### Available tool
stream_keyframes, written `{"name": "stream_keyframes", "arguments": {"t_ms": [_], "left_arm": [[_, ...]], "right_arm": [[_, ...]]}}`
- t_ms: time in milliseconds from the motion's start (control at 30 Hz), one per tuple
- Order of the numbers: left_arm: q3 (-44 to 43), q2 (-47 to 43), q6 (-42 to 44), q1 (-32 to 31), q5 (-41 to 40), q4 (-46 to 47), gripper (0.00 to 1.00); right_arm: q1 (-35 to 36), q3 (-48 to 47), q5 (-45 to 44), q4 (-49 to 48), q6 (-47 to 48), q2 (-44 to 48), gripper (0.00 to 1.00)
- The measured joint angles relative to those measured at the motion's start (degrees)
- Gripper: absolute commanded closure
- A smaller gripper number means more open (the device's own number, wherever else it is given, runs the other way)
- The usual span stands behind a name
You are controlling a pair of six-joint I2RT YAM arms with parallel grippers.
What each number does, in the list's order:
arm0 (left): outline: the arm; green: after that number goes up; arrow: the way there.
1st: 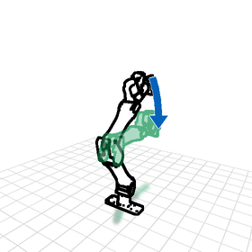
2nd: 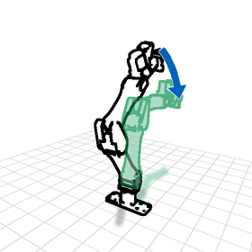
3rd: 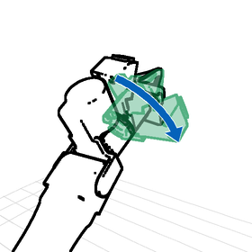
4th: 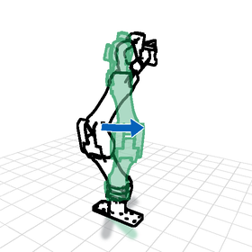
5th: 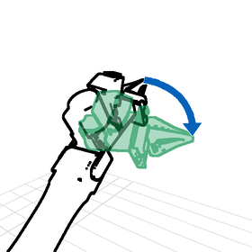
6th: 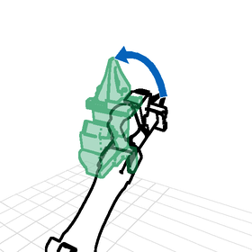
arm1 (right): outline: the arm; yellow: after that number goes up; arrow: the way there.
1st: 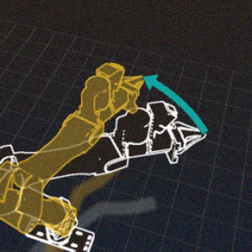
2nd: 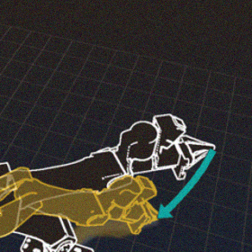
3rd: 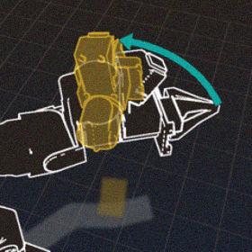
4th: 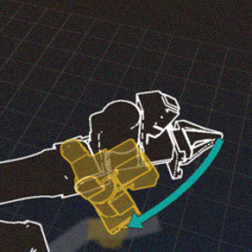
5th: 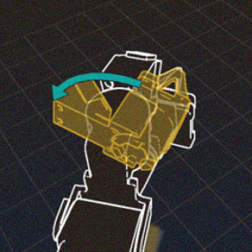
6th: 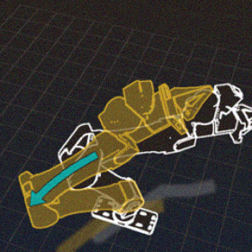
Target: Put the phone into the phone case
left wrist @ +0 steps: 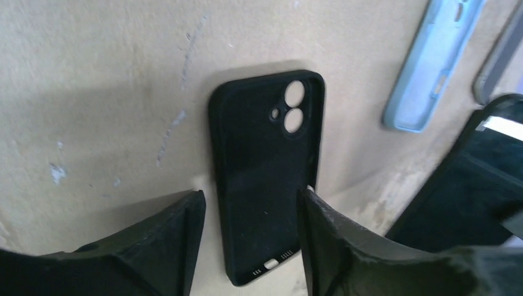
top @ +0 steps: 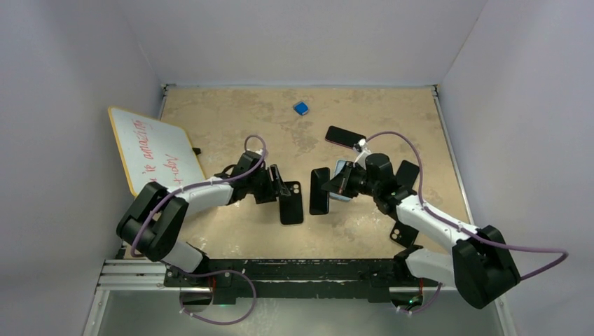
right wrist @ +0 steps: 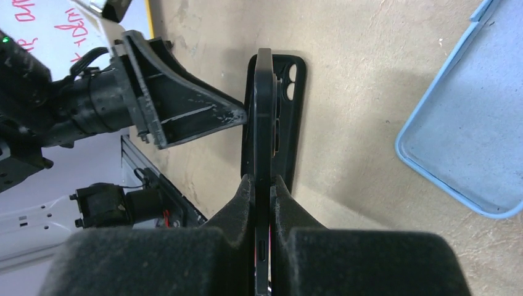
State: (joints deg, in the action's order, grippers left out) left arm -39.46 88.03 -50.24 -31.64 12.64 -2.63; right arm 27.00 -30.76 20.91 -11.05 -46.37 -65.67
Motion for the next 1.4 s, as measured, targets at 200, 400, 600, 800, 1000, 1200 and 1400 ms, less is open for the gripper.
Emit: {"name": "stream_keyframes", "arguments": {"t_ms": [200, 400, 600, 800, 1000, 1200, 1400], "left_arm": [[3.15, -6.08, 0.07, 0.66, 3.13, 2.86, 0.42], [9.81, -14.05, 0.72, 9.55, 12.68, 10.56, 0.45], [11.10, -14.25, 3.06, 13.94, 18.36, 11.52, 0.57], [11.21, -12.00, 5.44, 13.90, 19.28, 10.69, 0.66], [11.23, -8.46, 8.70, 13.90, 19.23, 8.61, 0.73], [11.26, -6.19, 10.32, 13.90, 19.43, 8.55, 0.73], [11.17, -1.01, 10.82, 13.90, 21.81, 10.23, 0.77]], "right_arm": [[0.50, 0.28, 2.69, -3.32, -0.02, -3.45, 1.00], [1.95, 0.24, 4.26, -6.36, -0.61, -8.28, 1.00], [4.55, -2.95, 3.87, -6.75, -3.02, -14.40, 1.00], [6.84, -6.75, 3.72, -8.15, -5.55, -20.22, 1.00], [8.41, -10.05, 2.34, -8.13, -6.91, -23.71, 1.00], [10.47, -10.25, 0.92, -7.91, -8.28, -25.94, 1.00], [11.15, -10.45, 0.85, -7.82, -8.92, -28.17, 1.00]]}}
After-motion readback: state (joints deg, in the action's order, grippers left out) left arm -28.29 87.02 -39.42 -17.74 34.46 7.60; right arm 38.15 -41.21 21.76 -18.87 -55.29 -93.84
